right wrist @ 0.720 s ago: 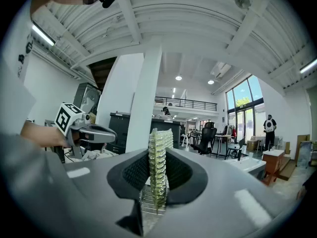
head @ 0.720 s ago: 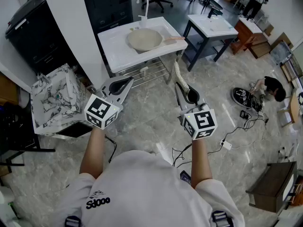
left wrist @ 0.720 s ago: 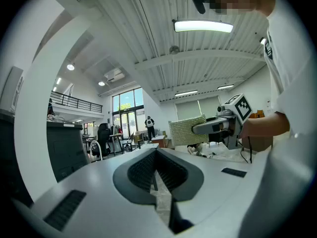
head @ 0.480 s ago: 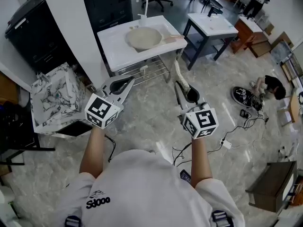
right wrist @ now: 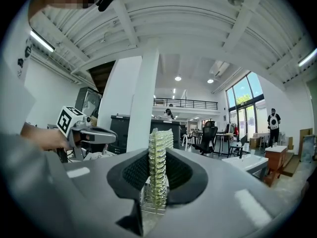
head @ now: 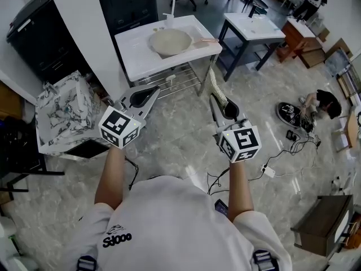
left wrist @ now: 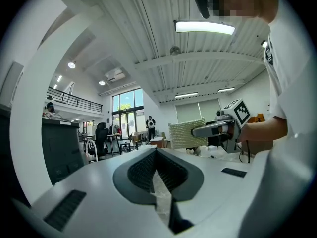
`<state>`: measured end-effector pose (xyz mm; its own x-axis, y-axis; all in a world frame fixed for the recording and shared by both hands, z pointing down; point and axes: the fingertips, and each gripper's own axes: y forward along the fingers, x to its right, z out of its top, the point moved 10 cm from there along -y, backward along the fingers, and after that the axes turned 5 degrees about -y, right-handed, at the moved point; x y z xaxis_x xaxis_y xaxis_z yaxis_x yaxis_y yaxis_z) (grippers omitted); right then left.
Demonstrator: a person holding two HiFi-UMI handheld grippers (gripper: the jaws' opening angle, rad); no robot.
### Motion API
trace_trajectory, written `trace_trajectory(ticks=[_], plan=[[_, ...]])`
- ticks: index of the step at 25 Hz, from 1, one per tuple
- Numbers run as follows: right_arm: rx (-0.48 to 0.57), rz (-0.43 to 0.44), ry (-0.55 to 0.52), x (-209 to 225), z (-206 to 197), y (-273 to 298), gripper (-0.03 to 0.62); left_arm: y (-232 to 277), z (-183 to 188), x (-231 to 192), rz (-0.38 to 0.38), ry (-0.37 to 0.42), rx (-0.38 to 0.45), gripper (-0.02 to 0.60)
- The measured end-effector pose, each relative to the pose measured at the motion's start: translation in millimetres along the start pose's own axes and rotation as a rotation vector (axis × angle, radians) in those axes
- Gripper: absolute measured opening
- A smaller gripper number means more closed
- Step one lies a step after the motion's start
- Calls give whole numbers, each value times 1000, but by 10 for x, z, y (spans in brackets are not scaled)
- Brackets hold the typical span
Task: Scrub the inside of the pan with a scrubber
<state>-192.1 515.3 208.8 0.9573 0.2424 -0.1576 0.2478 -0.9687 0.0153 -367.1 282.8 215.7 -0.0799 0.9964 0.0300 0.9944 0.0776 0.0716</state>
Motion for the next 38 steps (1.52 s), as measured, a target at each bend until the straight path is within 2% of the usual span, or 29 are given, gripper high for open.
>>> trace_trajectory(ticks=[5, 8, 10, 13, 16, 21, 28, 38], plan=[[1, 20, 0, 144, -73, -86, 74, 76, -6, 115, 46, -7, 23, 5], [2, 44, -8, 212, -94, -115, 74, 96, -33, 120, 59, -90, 65, 5], [0, 56, -9, 256, -108, -130, 74, 97, -54, 100, 103, -121, 68, 5], [-2, 60, 0, 337, -132, -126, 75, 139, -69, 99, 186, -34, 4, 5], [-5, 62, 1, 398, -161, -69, 75, 209, -76, 95, 213, 49, -42, 5], [-19, 73, -5, 480, -225, 140, 75, 372, -126, -35, 209, 76, -63, 5], [-30, 67, -13, 754, -301, 688, 75, 796, -161, -521, 198, 92, -59, 5], [-36, 55, -33, 1197, -213, 1834, 75, 1456, -39, -1586, 183, 97, -46, 5]])
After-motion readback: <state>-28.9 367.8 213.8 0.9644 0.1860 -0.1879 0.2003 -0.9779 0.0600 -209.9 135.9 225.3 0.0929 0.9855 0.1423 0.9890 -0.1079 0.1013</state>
